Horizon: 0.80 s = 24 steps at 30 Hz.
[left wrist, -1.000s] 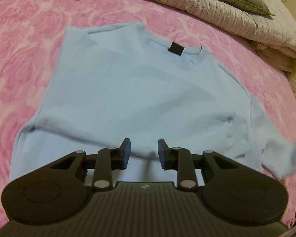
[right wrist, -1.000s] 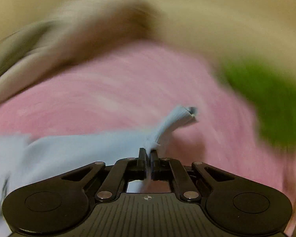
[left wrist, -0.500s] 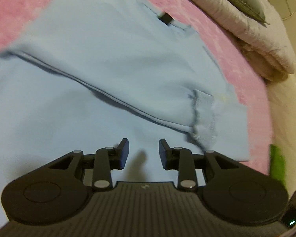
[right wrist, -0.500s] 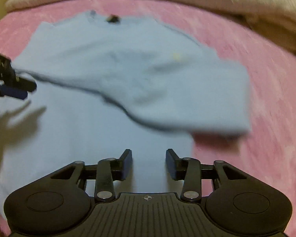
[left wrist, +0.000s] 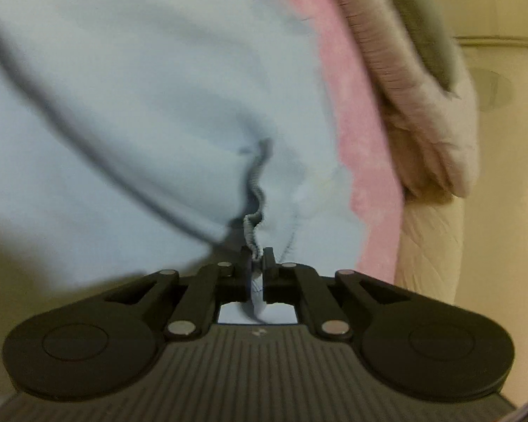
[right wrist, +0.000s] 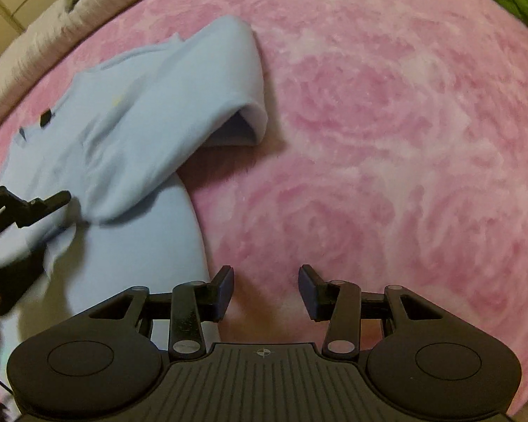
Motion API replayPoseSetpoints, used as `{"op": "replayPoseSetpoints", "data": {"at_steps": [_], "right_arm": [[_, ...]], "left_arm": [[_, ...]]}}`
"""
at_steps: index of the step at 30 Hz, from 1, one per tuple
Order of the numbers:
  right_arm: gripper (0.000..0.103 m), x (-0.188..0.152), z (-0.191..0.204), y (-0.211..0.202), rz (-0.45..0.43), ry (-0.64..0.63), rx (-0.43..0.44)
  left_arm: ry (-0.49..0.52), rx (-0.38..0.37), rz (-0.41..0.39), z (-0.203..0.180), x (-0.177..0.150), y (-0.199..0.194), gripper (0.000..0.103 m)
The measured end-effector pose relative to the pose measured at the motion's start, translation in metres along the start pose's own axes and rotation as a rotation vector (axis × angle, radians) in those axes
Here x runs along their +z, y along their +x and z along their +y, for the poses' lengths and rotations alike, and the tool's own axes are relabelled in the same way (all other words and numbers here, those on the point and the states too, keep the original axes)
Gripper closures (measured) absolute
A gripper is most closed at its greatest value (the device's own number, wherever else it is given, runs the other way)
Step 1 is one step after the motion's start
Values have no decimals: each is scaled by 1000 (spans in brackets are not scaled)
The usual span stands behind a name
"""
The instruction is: Fold clothes
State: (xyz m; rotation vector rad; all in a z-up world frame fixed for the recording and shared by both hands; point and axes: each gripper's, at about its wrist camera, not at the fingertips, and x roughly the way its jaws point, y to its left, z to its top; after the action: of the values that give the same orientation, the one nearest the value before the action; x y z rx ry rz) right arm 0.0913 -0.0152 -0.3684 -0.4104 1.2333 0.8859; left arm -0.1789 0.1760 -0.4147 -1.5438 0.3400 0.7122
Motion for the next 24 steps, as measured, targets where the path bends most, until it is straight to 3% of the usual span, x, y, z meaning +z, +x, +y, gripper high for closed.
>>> {"op": "replayPoseSetpoints", "data": {"at_steps": [3, 6, 7, 10, 12, 15, 20, 24], "right_arm": [[58, -4, 10, 2, -2, -86, -38], [58, -3, 17, 5, 0, -135, -62], [58, -1, 18, 5, -2, -139, -72], [58, 6, 29, -4, -101, -197, -67], [58, 12, 36, -9, -175, -227, -12], [58, 24, 45, -1, -213, -220, 102], [58, 41, 61, 34, -226, -271, 175], [59, 48, 73, 57, -291, -363, 102]], "left_arm": [[256, -20, -82, -40, 8, -31, 101], [466, 10, -235, -63, 25, -81, 101], [494, 43, -272, -62, 34, -96, 101], [543, 161, -304, -44, 59, -120, 101], [524, 204, -300, -31, 70, -126, 101], [475, 200, -302, -21, 80, -135, 101], [452, 133, -331, -27, 79, -152, 101], [430, 111, -388, -27, 84, -163, 101]]}}
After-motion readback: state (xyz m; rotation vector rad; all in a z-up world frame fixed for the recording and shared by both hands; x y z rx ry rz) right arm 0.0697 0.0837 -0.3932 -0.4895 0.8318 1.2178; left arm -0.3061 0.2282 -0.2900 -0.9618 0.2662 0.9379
